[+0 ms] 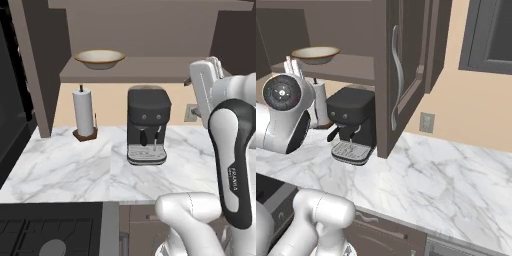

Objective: Pick up the bowls from the cabinet and place each bowl in front of a stool on the dining counter.

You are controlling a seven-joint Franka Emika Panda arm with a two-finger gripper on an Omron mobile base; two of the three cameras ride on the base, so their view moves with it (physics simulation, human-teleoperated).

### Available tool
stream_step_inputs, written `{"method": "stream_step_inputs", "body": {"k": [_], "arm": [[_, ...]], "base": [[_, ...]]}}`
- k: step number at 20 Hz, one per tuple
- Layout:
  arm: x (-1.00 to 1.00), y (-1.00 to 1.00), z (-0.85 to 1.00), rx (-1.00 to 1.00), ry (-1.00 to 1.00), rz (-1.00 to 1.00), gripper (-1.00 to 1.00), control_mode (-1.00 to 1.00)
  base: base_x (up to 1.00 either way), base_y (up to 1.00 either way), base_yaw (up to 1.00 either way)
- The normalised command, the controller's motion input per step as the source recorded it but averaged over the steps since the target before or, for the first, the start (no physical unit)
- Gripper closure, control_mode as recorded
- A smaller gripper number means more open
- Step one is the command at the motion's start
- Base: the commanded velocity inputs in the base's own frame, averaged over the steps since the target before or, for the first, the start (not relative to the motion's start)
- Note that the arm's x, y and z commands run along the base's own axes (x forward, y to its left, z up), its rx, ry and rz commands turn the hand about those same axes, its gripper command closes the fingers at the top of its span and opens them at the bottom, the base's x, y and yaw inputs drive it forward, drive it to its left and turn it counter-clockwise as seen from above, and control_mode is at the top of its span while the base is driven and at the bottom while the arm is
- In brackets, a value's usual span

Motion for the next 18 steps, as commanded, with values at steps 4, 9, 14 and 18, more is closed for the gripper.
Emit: {"method": "stream_step_inputs", "body": {"k": [4, 9, 14, 18], "arm": [[0.58, 0.14, 0.54, 0.06, -0.02, 0.07, -1.00, -1.00], [0.53, 0.02, 0.43, 0.02, 0.00, 0.11, -1.00, -1.00], [0.57, 0.24, 0.13, 0.00, 0.01, 0.12, -1.00, -1.00], [0.67, 0.63, -0.03, 0.00, 0.03, 0.07, -1.00, -1.00]], "base": [[0.00, 0.00, 0.00], [0.00, 0.00, 0.00], [0.00, 0.00, 0.00], [0.00, 0.00, 0.00]]}}
